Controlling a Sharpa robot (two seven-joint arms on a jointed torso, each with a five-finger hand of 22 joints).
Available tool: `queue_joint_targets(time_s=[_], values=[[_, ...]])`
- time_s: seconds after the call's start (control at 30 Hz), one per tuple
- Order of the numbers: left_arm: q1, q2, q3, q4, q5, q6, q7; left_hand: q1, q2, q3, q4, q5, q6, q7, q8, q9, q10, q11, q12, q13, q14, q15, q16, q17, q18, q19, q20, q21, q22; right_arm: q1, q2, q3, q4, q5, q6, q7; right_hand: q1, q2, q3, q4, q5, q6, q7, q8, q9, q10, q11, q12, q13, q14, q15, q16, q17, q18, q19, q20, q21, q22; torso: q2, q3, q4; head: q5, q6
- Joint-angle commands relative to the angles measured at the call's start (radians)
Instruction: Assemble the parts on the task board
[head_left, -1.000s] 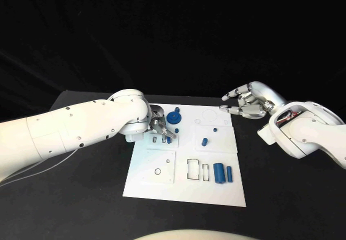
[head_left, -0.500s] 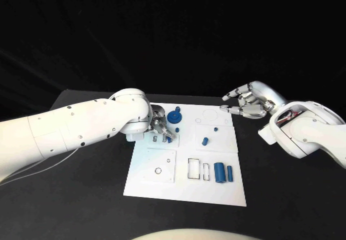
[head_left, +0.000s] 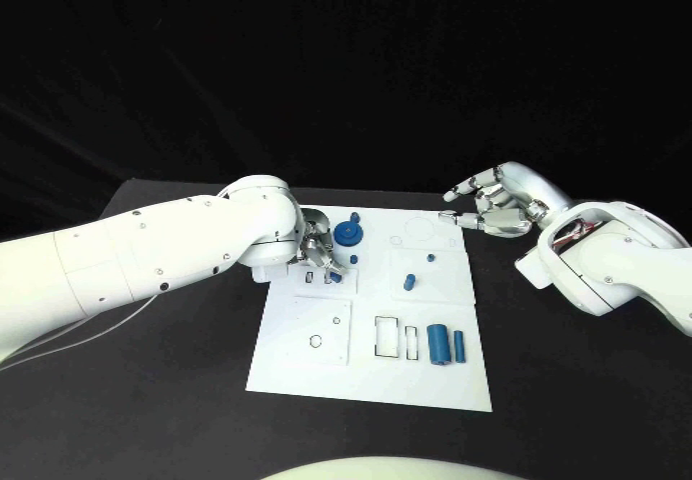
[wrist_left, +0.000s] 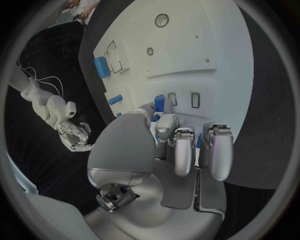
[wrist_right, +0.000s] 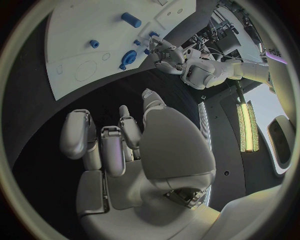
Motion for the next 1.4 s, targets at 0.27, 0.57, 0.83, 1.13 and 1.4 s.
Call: queue_joint_targets(time_s=[0.27,0.57,0.83,1.13,1.4], values=[[-0.001,-0.021,-0.001,0.019,0.108,-0.058,-0.034,-0.011,-0.128,0.431,-0.084,-0.003,-0.017,0.007,0.057,0.108,0.008,0.005,-0.008,-0.001,0.104,0.005,0.002,0.263,-0.015,0.107,0.003,0.002,0.263,-0.001,0.001,0.000,-0.001,-0.012,0.008,0.001,0.004,0.008,-0.003,-0.003,0.006,0.002,-0.002,0.006,-0.002,0.000,-0.004,-0.005,-0.001,0.068,-0.006,-0.005,0.124,0.018,-0.002,-0.006,-0.003,0.001,-0.001,-0.0005,0.0025,0.002,0.002],[-0.002,-0.063,-0.001,0.055,0.133,-0.159,-0.025,-0.046,-0.145,0.483,-0.130,-0.007,-0.015,0.006,0.074,0.139,0.020,0.001,0.004,0.010,0.104,0.003,0.002,0.263,-0.015,0.107,0.001,0.002,0.263,-0.001,0.000,0.000,-0.002,-0.010,0.000,0.007,0.001,0.010,-0.003,-0.001,0.009,0.000,-0.002,0.007,-0.002,0.001,-0.004,-0.004,-0.001,0.068,-0.006,-0.005,0.124,0.018,-0.001,-0.007,-0.004,0.000,0.001,-0.0004,0.0016,0.005,0.005],[-0.006,-0.087,-0.001,0.087,0.070,-0.206,-0.009,-0.055,-0.151,0.491,-0.142,-0.007,-0.013,0.004,0.079,0.147,0.026,0.000,0.011,0.015,0.104,0.001,0.002,0.263,-0.015,0.107,0.000,0.002,0.263,-0.001,-0.002,0.000,-0.002,-0.007,-0.001,0.010,-0.003,0.013,-0.004,0.001,0.011,0.000,-0.002,0.007,-0.002,0.000,-0.004,-0.005,-0.002,0.068,-0.006,-0.005,0.124,0.018,-0.001,-0.007,-0.005,0.000,0.001,0.0005,0.0011,0.007,0.004],[-0.029,-0.096,-0.002,0.112,-0.071,-0.249,0.010,-0.065,-0.160,0.494,-0.153,-0.008,-0.008,0.001,0.085,0.156,0.036,-0.003,0.022,0.026,0.104,-0.001,0.002,0.263,-0.015,0.107,-0.001,0.002,0.263,-0.003,-0.003,0.000,-0.004,-0.005,-0.002,0.014,-0.005,0.013,-0.005,0.001,0.012,0.000,-0.002,0.008,-0.002,0.001,-0.004,-0.004,-0.002,0.068,-0.006,-0.006,0.123,0.018,-0.001,-0.007,-0.006,0.000,0.002,0.0004,0.0011,0.008,0.001],[-0.052,-0.097,-0.004,0.123,-0.147,-0.283,0.019,-0.070,-0.166,0.496,-0.159,-0.009,-0.004,-0.002,0.088,0.161,0.046,-0.005,0.034,0.036,0.104,-0.002,0.002,0.263,-0.015,0.107,-0.002,0.002,0.263,-0.004,-0.004,0.000,-0.005,-0.004,-0.002,0.017,-0.007,0.014,-0.005,0.002,0.012,0.000,-0.002,0.008,-0.002,-0.001,-0.004,-0.006,-0.003,0.068,-0.006,-0.007,0.122,0.018,-0.002,-0.007,-0.007,-0.001,0.002,0.0001,-0.0004,0.010,0.000]])
